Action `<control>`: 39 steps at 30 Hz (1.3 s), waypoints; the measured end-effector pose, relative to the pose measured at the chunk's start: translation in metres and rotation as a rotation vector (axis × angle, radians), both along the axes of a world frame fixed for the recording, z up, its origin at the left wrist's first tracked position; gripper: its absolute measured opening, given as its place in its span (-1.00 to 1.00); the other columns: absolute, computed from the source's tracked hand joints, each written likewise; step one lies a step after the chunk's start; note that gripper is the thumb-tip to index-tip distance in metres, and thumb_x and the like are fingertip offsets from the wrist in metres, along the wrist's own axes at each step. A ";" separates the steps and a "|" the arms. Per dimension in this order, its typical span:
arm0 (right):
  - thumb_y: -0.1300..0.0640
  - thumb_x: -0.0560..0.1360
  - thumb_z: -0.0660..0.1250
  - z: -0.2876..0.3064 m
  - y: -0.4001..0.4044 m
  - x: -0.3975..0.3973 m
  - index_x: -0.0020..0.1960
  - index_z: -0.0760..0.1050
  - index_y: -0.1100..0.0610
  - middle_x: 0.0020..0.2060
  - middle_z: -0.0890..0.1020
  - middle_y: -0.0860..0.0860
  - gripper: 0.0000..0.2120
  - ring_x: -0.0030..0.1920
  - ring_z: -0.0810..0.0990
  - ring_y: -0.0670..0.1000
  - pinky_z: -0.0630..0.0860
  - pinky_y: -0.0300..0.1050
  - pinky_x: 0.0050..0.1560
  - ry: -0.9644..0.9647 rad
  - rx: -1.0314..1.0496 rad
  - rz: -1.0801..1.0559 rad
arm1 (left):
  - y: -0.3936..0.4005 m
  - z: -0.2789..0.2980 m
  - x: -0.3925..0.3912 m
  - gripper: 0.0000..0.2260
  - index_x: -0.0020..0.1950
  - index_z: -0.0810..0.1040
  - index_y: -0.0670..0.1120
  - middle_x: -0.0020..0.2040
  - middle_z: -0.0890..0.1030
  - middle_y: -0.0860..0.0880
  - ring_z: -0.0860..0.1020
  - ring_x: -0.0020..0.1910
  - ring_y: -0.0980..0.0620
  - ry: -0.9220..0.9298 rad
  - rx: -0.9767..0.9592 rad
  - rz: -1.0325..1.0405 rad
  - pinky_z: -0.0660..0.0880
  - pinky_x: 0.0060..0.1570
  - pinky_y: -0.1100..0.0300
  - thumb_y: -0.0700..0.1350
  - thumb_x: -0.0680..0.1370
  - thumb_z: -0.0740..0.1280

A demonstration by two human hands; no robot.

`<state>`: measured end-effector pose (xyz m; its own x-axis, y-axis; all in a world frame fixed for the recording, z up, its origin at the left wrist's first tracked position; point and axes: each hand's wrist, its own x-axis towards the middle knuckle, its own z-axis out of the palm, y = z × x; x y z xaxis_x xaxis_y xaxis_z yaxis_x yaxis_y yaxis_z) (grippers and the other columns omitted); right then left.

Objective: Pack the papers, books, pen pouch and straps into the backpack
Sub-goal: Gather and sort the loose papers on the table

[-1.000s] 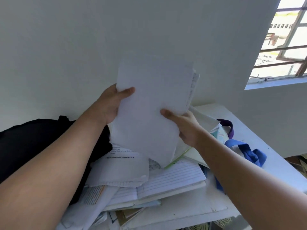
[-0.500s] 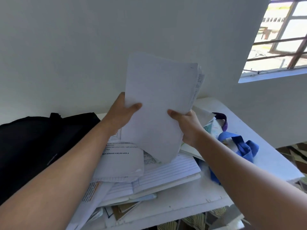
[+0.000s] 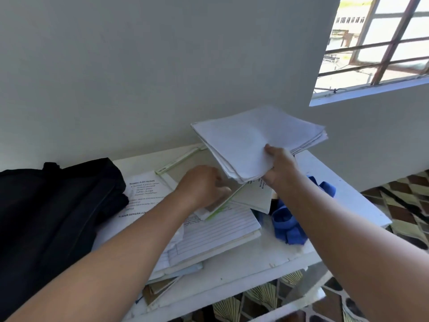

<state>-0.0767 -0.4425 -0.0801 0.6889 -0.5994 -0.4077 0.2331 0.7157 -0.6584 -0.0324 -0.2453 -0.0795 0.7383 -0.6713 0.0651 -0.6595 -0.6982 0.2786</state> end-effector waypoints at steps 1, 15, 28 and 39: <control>0.35 0.62 0.32 0.000 0.001 -0.001 0.18 0.54 0.23 0.22 0.68 0.21 -0.85 0.22 0.68 0.25 0.56 0.28 0.31 0.003 0.007 0.003 | -0.004 0.001 -0.004 -0.63 0.14 0.65 -0.01 0.06 0.67 0.02 0.61 0.05 -0.01 -0.040 0.090 -0.036 0.49 -0.05 0.17 0.24 0.52 0.39; 0.30 0.67 0.29 0.025 0.018 -0.012 0.10 0.53 0.29 0.04 0.71 0.18 -0.93 0.15 0.70 0.20 0.63 0.16 0.15 -0.097 0.024 0.127 | -0.008 0.018 -0.013 -0.63 -0.36 0.39 -0.01 -0.39 0.45 0.09 0.40 -0.39 0.13 0.112 -0.051 -0.092 0.31 -0.33 0.19 0.06 0.52 0.47; 0.30 0.63 0.35 0.006 0.024 -0.023 0.07 0.53 0.27 0.00 0.69 0.17 -0.96 -0.01 0.69 0.17 0.62 0.14 0.00 0.067 -0.058 0.156 | 0.078 0.053 0.058 -0.93 -0.04 0.54 -0.02 -0.08 0.71 -0.09 0.70 -0.22 -0.07 0.806 -1.148 0.500 0.57 -0.15 0.07 -0.13 0.64 0.32; 0.32 0.59 0.40 -0.006 0.034 -0.018 0.28 0.52 0.19 0.21 0.67 0.21 -0.73 0.19 0.66 0.23 0.57 0.25 0.24 0.343 -0.305 0.396 | 0.089 0.099 0.061 -0.78 -0.25 0.55 0.00 -0.06 0.64 -0.23 0.61 -0.15 -0.10 0.504 -0.975 0.272 0.52 -0.07 0.07 0.07 0.50 0.46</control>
